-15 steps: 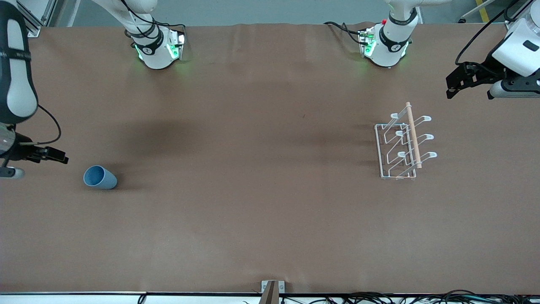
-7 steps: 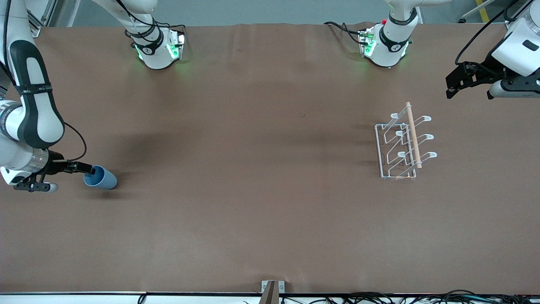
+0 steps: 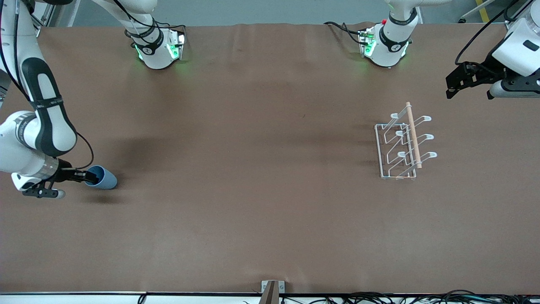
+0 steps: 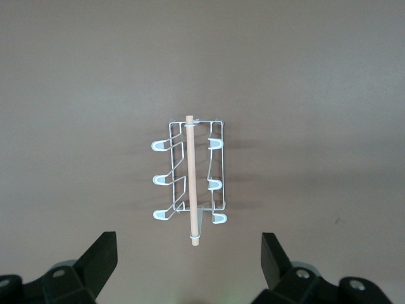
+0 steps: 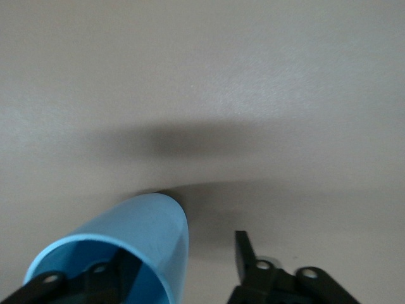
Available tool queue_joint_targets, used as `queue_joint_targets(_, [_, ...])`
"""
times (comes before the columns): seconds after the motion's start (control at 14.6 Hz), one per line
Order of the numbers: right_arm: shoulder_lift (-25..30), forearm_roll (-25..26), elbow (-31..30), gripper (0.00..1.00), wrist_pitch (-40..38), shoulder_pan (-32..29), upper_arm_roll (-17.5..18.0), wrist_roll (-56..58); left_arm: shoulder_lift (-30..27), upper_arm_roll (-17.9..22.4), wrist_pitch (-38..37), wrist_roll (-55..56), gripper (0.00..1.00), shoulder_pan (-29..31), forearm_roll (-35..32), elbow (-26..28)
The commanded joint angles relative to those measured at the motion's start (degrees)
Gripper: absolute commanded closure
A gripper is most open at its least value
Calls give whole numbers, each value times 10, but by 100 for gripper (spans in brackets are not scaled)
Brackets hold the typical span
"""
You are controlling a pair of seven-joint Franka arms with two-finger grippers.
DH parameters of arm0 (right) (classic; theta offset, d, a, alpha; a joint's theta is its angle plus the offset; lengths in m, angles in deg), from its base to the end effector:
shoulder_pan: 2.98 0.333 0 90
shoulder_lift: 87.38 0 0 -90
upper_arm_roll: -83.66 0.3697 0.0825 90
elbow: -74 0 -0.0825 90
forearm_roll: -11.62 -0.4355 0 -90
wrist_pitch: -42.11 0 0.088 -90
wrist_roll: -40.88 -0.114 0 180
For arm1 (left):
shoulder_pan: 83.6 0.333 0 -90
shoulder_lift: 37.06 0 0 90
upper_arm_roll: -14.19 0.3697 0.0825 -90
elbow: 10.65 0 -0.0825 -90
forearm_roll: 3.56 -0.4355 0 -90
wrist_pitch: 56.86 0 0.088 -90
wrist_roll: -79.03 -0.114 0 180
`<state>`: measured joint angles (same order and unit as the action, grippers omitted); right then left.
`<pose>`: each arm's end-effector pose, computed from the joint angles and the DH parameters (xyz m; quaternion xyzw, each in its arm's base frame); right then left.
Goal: Hang cup on cup holder
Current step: 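Lift the blue cup with the right gripper while the left gripper approaches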
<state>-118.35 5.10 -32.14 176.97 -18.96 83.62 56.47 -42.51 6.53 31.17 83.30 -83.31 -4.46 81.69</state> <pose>0.6747 -0.1915 0.2273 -0.9980 0.0446 0.0081 0.0432 0.5629 -0.0753 0.7022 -0.9995 0.0265 -0.0109 0.0131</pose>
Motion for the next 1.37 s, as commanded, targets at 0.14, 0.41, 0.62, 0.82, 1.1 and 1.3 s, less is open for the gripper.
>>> queue_joint_targets(0.14, [4, -12, 4, 97, -16, 2, 1, 5, 19, -1, -5, -2, 0, 2, 6, -34])
queue_joint_targets(0.41, [62, -12, 8, 100, -75, 7, 4, 4, 34, -1, -4, 0, 0, -2, 6, -50])
queue_joint_targets(0.62, [126, -13, 9, 100, -109, 16, 28, 1, 45, -4, -4, 2, 0, -6, 6, -69])
queue_joint_targets(0.82, [185, -53, 8, 100, -168, 24, 68, 0, 45, -5, -4, 1, 0, -6, 6, -69])
queue_joint_targets(1.1, [242, -199, 7, 100, -254, 70, 80, -1, 45, -5, -4, 1, 0, -5, 35, -69])
queue_joint_targets(1.3, [257, -325, 6, 100, -290, 112, 80, -1, 54, -7, -5, -3, 0, -13, 90, -66])
